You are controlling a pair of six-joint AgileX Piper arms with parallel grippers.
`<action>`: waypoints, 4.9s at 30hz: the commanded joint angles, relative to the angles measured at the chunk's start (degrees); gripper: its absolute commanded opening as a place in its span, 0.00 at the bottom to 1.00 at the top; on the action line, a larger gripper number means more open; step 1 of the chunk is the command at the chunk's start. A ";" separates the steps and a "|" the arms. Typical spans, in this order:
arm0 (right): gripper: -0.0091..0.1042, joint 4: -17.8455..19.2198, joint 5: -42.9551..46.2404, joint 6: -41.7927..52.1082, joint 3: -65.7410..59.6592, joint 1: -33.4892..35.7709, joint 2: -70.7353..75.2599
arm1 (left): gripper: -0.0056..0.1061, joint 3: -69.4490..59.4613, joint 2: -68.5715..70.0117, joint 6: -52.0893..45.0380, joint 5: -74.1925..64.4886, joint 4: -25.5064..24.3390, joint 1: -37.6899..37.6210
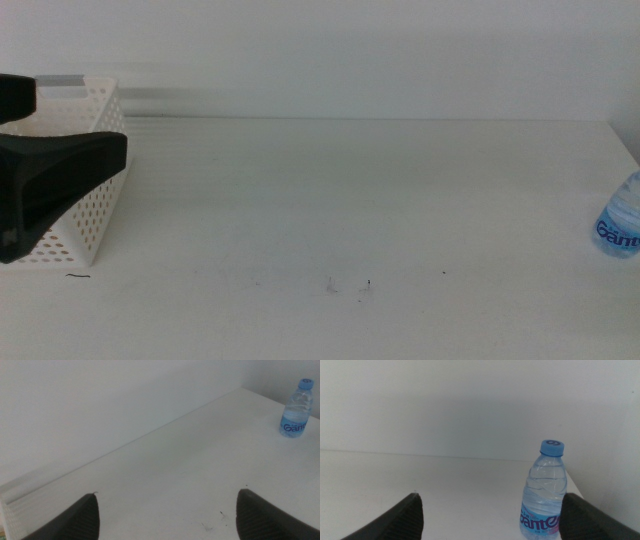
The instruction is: Use arms to grab the bottles and put them into the dustbin to the left of the table.
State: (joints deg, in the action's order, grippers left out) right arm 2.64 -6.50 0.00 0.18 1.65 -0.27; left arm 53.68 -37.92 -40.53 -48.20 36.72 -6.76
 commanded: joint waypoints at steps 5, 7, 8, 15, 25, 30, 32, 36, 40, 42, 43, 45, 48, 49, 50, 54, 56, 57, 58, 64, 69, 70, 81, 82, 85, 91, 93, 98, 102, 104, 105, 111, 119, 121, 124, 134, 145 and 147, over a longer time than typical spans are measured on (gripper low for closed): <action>0.90 1.42 5.45 0.83 -0.18 -0.37 0.27 | 0.89 -0.04 0.11 0.28 0.16 0.23 -0.14; 0.90 1.29 6.15 0.00 -0.18 -0.37 0.27 | 0.89 -0.04 0.11 0.28 0.16 0.23 -0.14; 0.90 1.29 6.15 0.00 -0.18 -0.37 0.27 | 0.89 -0.04 0.11 0.28 0.16 0.23 -0.14; 0.90 1.57 7.11 0.00 -0.18 -1.65 0.27 | 0.89 -0.04 0.11 0.13 0.26 0.13 -0.14; 0.90 1.54 29.44 -0.36 -0.18 -4.55 -32.90 | 0.89 -0.04 0.11 0.13 1.34 0.13 -0.14; 0.90 1.45 39.24 -0.36 -0.18 -4.55 -48.01 | 0.89 -0.04 0.11 0.13 1.34 0.13 -0.14; 0.90 1.45 41.55 -0.36 -0.18 -4.55 -51.60 | 0.89 -0.04 0.11 0.13 1.34 0.13 -0.14; 0.90 1.45 44.13 -0.36 -0.18 -4.55 -55.94 | 0.89 -0.04 0.11 0.13 1.34 0.13 -0.14; 0.90 1.45 44.37 -0.36 -0.18 -4.66 -56.68 | 0.89 -0.04 0.11 0.13 1.34 0.13 -0.14; 0.90 1.45 44.37 -0.46 -0.18 -5.42 -56.68 | 0.89 -0.04 0.11 0.13 1.34 0.13 -0.14; 0.90 1.45 44.21 -0.46 -0.18 -6.22 -56.68 | 0.89 -0.04 0.11 0.13 1.34 0.13 -0.14; 0.90 1.45 44.21 -0.46 -0.18 -8.12 -56.68 | 0.89 -0.04 0.11 0.13 1.34 0.13 -0.14; 0.90 1.45 44.21 -1.58 -0.18 -12.75 -56.68 | 0.89 -0.04 0.11 0.13 1.34 0.13 -0.14; 0.90 1.45 44.21 -3.57 -0.18 -14.12 -56.68 | 0.89 -0.04 0.11 0.13 1.34 0.13 -0.14; 0.90 1.45 44.66 -5.59 -0.18 -14.98 -56.68 | 0.89 -0.04 0.11 0.13 1.34 0.13 -0.14; 0.90 1.12 47.72 -6.14 -0.18 -15.91 -56.68 | 0.89 -0.04 0.11 0.13 1.34 0.13 -0.14; 0.90 0.12 48.53 -5.21 -0.18 -15.91 -56.68 | 0.89 -0.04 0.11 0.13 1.65 0.13 -0.14; 0.90 -0.22 48.78 -4.84 -0.18 -15.91 -56.68 | 0.89 -0.04 0.11 0.13 2.17 0.13 -0.14; 0.90 -0.65 49.23 -4.10 -0.18 -15.91 -56.68 | 0.89 -0.04 0.11 0.13 2.54 0.13 -0.14; 0.90 -1.96 52.93 -2.99 -0.18 -15.91 -57.76 | 0.89 -0.04 0.11 0.13 3.09 0.13 -0.14; 0.90 -1.73 56.36 -2.99 -0.18 -15.91 -62.11 | 0.89 -0.04 0.11 0.13 3.09 0.13 -0.14; 0.90 -1.73 57.35 -2.99 -0.18 -15.91 -63.16 | 0.89 -0.04 0.11 0.13 3.09 0.13 -0.14; 0.90 1.62 57.44 -1.47 7.51 -15.91 -74.08 | 0.89 -0.04 0.11 0.13 3.09 0.13 -0.14; 0.90 1.62 57.44 -1.46 8.17 -15.91 -75.06 | 0.89 -0.04 0.11 0.13 3.09 0.13 -0.14; 0.90 1.92 57.44 -1.46 9.86 -15.91 -78.31 | 0.89 -0.04 0.11 0.13 3.09 0.13 -0.14; 0.90 1.92 57.44 1.11 13.21 -15.91 -83.91 | 0.89 -0.04 0.11 0.13 3.09 0.13 -0.14; 0.90 1.92 57.44 1.35 14.49 -15.91 -85.72 | 0.89 -0.04 0.11 0.13 3.09 0.13 -0.14; 0.90 1.92 57.44 1.46 17.67 -15.91 -89.98 | 0.89 -0.04 0.11 0.13 3.09 0.13 -0.14; 0.90 1.92 57.44 1.54 20.09 -15.91 -93.32 | 0.89 -0.04 0.11 0.13 3.09 0.13 -0.14; 0.90 1.92 57.44 1.54 21.27 -15.91 -94.70 | 0.89 -0.04 0.11 0.13 3.09 0.13 -0.14; 0.90 1.92 57.44 1.54 21.88 -15.91 -95.42 | 0.89 -0.04 0.11 0.13 3.09 0.13 -0.14; 0.90 1.92 57.44 2.60 25.35 -15.91 -99.81 | 0.89 -0.04 0.11 0.13 3.09 0.13 -0.14; 0.90 2.68 65.21 3.25 26.22 -15.79 -104.67 | 0.89 -0.04 0.11 0.13 3.09 0.13 -0.14; 0.90 2.15 66.92 3.25 26.22 -15.79 -105.92 | 0.89 -0.04 0.11 0.13 3.09 0.13 -0.14; 0.90 1.71 69.38 3.39 26.95 -15.79 -108.73 | 0.89 -0.04 0.11 0.13 3.09 0.13 -0.14; 0.87 1.44 69.43 3.49 32.04 -15.79 -112.87 | 0.89 -0.04 0.11 0.13 3.09 0.13 -0.14; 0.06 7.43 69.26 2.96 32.32 -15.69 -113.81 | 0.89 -0.04 0.11 0.13 3.09 0.13 -0.14; 0.06 8.74 69.26 1.91 32.32 -15.13 -113.42 | 0.89 -0.04 0.11 0.13 3.09 0.13 -0.14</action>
State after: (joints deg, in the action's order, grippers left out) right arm 8.88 62.12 2.39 32.44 -13.76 -114.04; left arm 53.68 -37.92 -40.64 -45.85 36.72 -6.76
